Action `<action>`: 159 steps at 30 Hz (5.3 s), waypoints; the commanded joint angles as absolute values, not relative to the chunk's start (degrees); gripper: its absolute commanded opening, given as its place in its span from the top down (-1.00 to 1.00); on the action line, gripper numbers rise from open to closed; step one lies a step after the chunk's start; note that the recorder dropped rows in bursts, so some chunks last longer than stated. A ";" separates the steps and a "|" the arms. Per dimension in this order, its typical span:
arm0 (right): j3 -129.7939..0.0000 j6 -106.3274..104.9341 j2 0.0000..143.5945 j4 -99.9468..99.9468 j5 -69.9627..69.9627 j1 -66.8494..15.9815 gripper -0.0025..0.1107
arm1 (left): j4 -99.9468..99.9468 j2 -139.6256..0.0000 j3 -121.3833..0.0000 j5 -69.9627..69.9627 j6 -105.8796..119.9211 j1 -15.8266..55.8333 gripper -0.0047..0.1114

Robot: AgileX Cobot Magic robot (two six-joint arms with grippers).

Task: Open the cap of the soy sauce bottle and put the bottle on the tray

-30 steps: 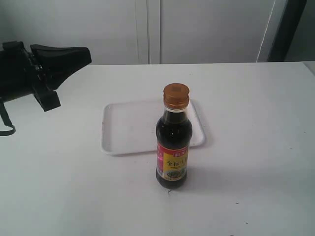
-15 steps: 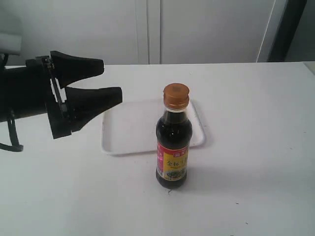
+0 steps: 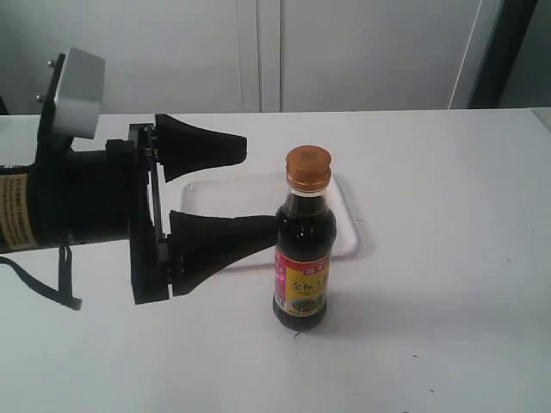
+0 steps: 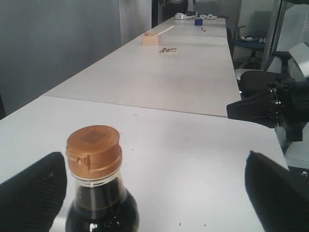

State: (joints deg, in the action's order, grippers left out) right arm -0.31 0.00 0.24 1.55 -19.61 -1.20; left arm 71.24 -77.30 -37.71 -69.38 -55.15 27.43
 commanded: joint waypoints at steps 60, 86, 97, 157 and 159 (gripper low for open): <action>0.00 0.00 0.00 1.72 -19.47 -1.27 0.96 | 57.21 -108.43 -51.77 -69.96 -38.59 35.08 -0.86; 0.00 0.00 0.00 1.72 -19.47 -1.27 0.96 | 54.86 -113.37 -52.84 -69.96 -34.06 36.13 -0.69; 0.00 0.00 0.00 1.72 -19.47 -1.27 0.96 | 55.03 -113.37 -52.84 -69.96 -32.80 37.25 0.92; -35.57 10.27 55.54 11.89 4.05 -8.21 0.96 | 48.85 -113.37 -52.74 -69.96 -29.71 37.25 0.92; -35.57 10.27 57.54 12.62 4.05 -9.03 0.96 | 48.85 -113.37 -52.74 -69.96 -29.71 37.25 0.92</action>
